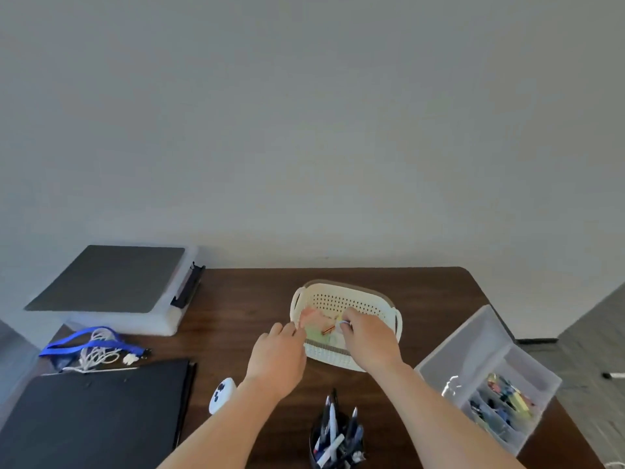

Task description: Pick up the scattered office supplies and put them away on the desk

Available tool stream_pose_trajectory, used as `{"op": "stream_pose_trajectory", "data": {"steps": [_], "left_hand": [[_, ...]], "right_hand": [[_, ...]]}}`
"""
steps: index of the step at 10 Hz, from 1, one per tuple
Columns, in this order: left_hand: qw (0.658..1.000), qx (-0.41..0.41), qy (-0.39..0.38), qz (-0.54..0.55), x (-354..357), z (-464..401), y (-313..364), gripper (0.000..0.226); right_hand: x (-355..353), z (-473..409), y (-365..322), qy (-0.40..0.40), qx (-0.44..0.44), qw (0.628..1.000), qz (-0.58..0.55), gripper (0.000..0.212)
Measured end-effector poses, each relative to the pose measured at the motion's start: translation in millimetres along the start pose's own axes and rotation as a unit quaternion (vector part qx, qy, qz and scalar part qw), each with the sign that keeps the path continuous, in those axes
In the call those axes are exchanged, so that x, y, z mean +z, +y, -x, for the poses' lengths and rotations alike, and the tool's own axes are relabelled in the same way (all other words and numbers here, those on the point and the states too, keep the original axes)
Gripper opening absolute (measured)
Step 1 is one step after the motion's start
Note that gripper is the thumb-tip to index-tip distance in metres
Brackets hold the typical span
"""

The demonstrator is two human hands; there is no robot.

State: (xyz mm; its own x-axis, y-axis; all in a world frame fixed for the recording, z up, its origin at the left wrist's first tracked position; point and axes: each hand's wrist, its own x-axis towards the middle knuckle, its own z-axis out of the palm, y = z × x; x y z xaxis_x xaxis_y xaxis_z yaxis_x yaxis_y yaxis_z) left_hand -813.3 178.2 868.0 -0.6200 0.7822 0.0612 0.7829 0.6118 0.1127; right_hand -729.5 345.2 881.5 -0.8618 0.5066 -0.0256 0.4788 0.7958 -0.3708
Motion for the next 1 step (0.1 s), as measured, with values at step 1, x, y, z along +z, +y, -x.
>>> {"op": "stream_pose_trajectory", "data": {"steps": [1], "left_hand": [[1.000, -0.024, -0.005, 0.007, 11.0, -12.9, 7.8, 0.036]], "right_hand": [[7.1, -20.0, 14.8, -0.030, 0.015, 0.999, -0.020, 0.013]]}}
